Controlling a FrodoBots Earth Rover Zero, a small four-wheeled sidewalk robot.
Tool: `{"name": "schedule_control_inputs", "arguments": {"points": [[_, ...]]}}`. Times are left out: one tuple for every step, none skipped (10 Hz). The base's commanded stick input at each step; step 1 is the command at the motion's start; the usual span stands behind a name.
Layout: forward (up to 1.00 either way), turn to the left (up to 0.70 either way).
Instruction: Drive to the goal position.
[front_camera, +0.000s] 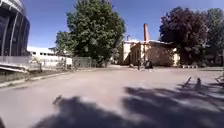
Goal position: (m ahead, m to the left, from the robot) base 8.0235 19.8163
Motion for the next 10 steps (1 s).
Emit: {"name": "schedule_control_inputs", "arguments": {"points": [[0.60,0.00],[0.60,0.00],[0.60,0.00],[0.60,0.00],[0.60,0.00],[0.60,0.00],[0.60,0.00],[0.60,0.00],[0.60,0.00],[0.60,0.00]]}}
